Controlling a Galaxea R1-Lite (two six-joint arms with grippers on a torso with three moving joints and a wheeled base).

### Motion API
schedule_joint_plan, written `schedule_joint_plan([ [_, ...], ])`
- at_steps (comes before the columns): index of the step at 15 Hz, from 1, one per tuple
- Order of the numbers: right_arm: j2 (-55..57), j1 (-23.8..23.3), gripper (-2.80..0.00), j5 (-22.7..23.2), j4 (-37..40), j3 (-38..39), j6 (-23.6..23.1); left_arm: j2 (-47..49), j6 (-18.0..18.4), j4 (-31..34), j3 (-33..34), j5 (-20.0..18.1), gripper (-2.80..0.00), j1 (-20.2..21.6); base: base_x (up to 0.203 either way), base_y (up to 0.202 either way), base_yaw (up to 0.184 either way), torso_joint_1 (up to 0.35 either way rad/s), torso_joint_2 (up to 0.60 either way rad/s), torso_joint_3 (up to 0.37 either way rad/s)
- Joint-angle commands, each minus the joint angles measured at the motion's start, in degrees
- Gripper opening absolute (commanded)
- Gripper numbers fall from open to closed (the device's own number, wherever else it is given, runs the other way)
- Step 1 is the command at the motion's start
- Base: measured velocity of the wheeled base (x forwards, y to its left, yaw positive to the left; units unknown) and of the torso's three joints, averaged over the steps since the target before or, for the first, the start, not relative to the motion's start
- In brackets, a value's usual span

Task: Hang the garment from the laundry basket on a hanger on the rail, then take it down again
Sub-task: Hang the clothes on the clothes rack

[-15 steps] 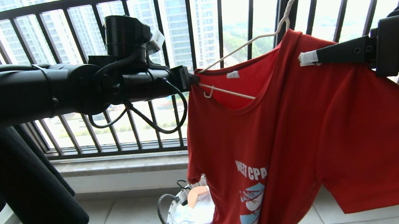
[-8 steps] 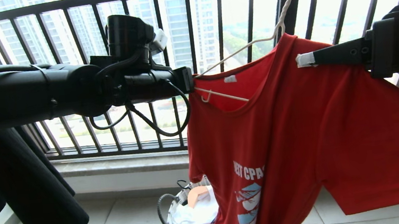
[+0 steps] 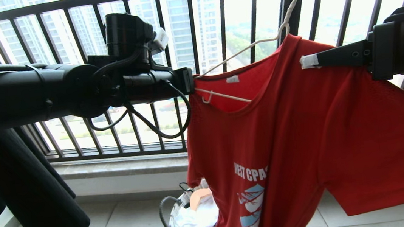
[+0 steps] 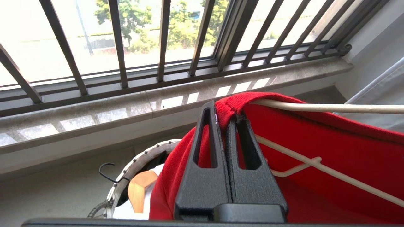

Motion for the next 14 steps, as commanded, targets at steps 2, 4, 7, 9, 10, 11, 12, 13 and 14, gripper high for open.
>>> schedule_joint_plan([
  [2, 1.0, -1.3, -2.80, 0.1, 0.2, 0.1, -1.4, 0.3, 2.4, 0.4, 0.4, 1.9, -2.80, 0.1, 0.000, 0.000, 0.000, 0.000, 0.00, 0.000],
  [4, 1.7, -2.4, -2.80, 0.1, 0.2, 0.0, -1.8, -0.9, 3.5, 0.1, 1.9, 1.8, -2.80, 0.0, 0.000, 0.000, 0.000, 0.000, 0.00, 0.000],
  [7, 2.8, -3.1, -2.80, 0.1, 0.0, 0.0, -2.3, -1.4, 3.2, 0.1, 2.0, 1.4, -2.80, -0.2, 0.000, 0.000, 0.000, 0.000, 0.00, 0.000],
  [9, 4.0, -3.0, -2.80, 0.1, -0.2, -0.5, -2.3, -1.5, 3.3, 0.0, 2.9, 1.4, -2.80, -1.1, 0.000, 0.000, 0.000, 0.000, 0.00, 0.000],
  [10, 4.2, -3.0, -2.80, 0.2, -0.2, -0.9, -2.3, -1.3, 3.3, -0.1, 3.0, 1.5, -2.80, -1.1, 0.000, 0.000, 0.000, 0.000, 0.00, 0.000],
  [11, 3.9, -3.0, -2.80, 0.2, -0.2, -0.8, -2.3, -1.0, 3.3, -0.1, 2.8, 1.6, -2.80, -1.1, 0.000, 0.000, 0.000, 0.000, 0.00, 0.000],
  [12, 3.4, -3.0, -2.80, 0.3, -0.1, -0.7, -2.3, -0.9, 3.3, -0.1, 2.7, 1.6, -2.80, -1.1, 0.000, 0.000, 0.000, 0.000, 0.00, 0.000],
  [13, 2.6, -3.0, -2.80, 0.5, 0.1, -0.6, -2.3, -0.8, 3.2, -0.2, 2.7, 1.6, -2.80, -1.1, 0.000, 0.000, 0.000, 0.000, 0.00, 0.000],
  [14, 1.9, -2.8, -2.80, 0.6, 0.3, -0.4, -2.3, -0.8, 3.1, -0.2, 2.7, 1.5, -2.80, -1.1, 0.000, 0.000, 0.000, 0.000, 0.00, 0.000],
])
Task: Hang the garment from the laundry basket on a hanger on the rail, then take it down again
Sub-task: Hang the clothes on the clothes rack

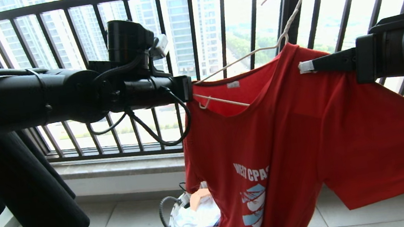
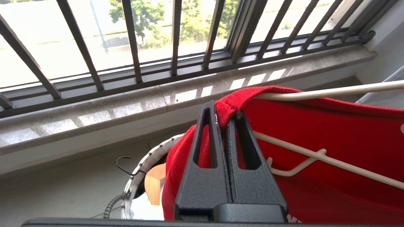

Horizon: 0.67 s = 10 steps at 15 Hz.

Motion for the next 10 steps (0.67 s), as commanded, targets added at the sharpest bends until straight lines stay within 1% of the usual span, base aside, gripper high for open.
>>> schedule_joint_plan([
  [1, -1.8, 0.5, -2.80, 0.3, 0.3, 0.4, 0.0, 0.1, -0.1, 0.0, 0.0, -0.1, -2.80, 0.0, 0.000, 0.000, 0.000, 0.000, 0.00, 0.000],
  [3, -3.3, 1.5, -2.80, 0.3, 0.8, 0.6, 0.0, -0.1, 0.0, 0.0, 0.5, -0.1, -2.80, 0.0, 0.000, 0.000, 0.000, 0.000, 0.00, 0.000],
  [4, -3.9, 1.6, -2.80, 0.3, 1.2, 0.6, 0.0, -0.1, 0.0, 0.0, 0.5, -0.1, -0.37, 0.0, 0.000, 0.000, 0.000, 0.000, 0.00, 0.000],
  [5, -4.2, 1.7, -2.80, 0.3, 1.3, 0.6, 0.0, -0.2, 0.0, 0.0, 0.5, -0.2, 0.00, 0.0, 0.000, 0.000, 0.000, 0.000, 0.00, 0.000],
  [10, -4.3, 1.7, -2.80, 0.3, 1.3, 0.6, 0.0, -0.6, 0.0, 0.0, 0.5, -0.2, 0.00, -0.1, 0.000, 0.000, 0.000, 0.000, 0.00, 0.000],
])
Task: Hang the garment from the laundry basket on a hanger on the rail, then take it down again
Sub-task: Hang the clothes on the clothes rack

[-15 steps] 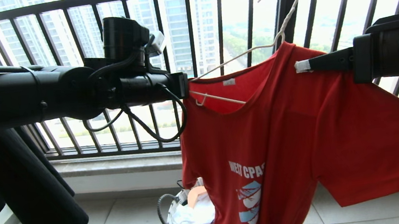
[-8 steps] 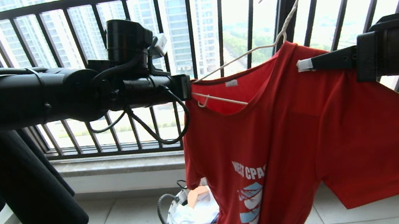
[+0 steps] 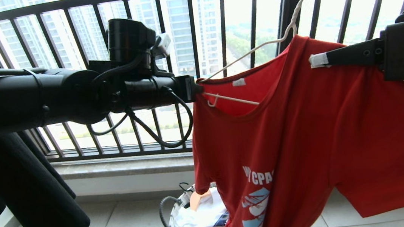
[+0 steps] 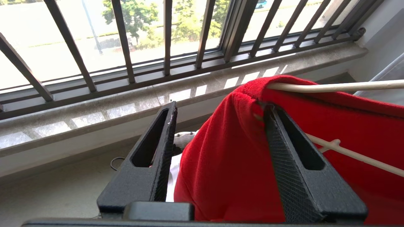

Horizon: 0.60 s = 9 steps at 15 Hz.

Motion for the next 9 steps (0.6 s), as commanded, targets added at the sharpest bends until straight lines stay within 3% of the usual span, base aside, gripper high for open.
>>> schedule_joint_plan([
  [1, 0.1, 0.0, -2.80, 0.0, -0.1, -0.1, 0.0, -0.6, -0.1, 0.1, 0.1, 0.0, 0.00, -0.2, 0.000, 0.000, 0.000, 0.000, 0.00, 0.000],
  [9, 1.8, 0.0, -2.80, -0.3, -0.6, -0.9, -0.2, -3.3, 0.2, 0.1, 2.0, 0.2, 0.00, -1.6, 0.000, 0.000, 0.000, 0.000, 0.00, 0.000],
])
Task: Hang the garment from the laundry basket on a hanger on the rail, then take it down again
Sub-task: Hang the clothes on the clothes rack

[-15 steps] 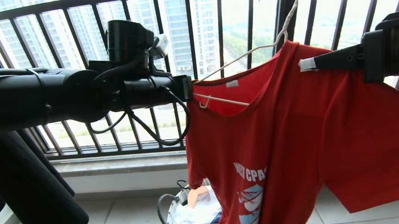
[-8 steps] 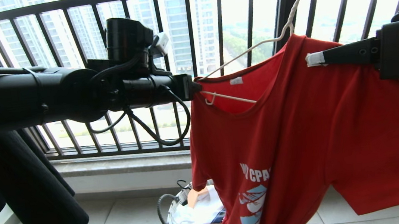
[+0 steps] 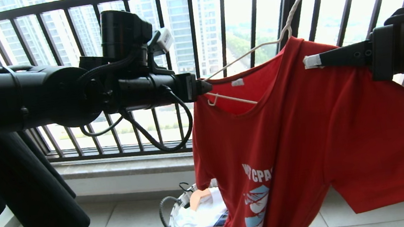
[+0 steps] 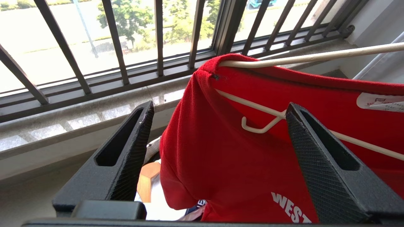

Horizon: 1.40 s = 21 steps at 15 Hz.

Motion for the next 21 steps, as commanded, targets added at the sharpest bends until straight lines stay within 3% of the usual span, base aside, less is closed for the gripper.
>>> schedule_joint_plan([
  [1, 0.3, 0.0, -2.80, 0.1, 0.1, -0.6, 0.0, -0.6, 0.0, 0.0, -0.4, 0.0, 0.00, 0.4, 0.000, 0.000, 0.000, 0.000, 0.00, 0.000],
  [8, 1.1, 0.0, -2.80, 0.1, 0.2, -1.9, 0.0, -1.8, 0.7, 1.1, -3.0, 0.2, 0.00, 4.5, 0.000, 0.000, 0.000, 0.000, 0.00, 0.000],
  [12, 1.7, 0.0, -2.80, 0.1, 0.4, -2.7, 0.0, 0.3, 0.7, 10.4, -8.1, 0.3, 0.00, 4.7, 0.000, 0.000, 0.000, 0.000, 0.00, 0.000],
  [21, 1.5, 0.0, -2.80, 0.1, 0.5, -2.7, 0.0, 3.1, 0.5, 10.4, -9.7, 0.0, 0.00, 5.6, 0.000, 0.000, 0.000, 0.000, 0.00, 0.000],
])
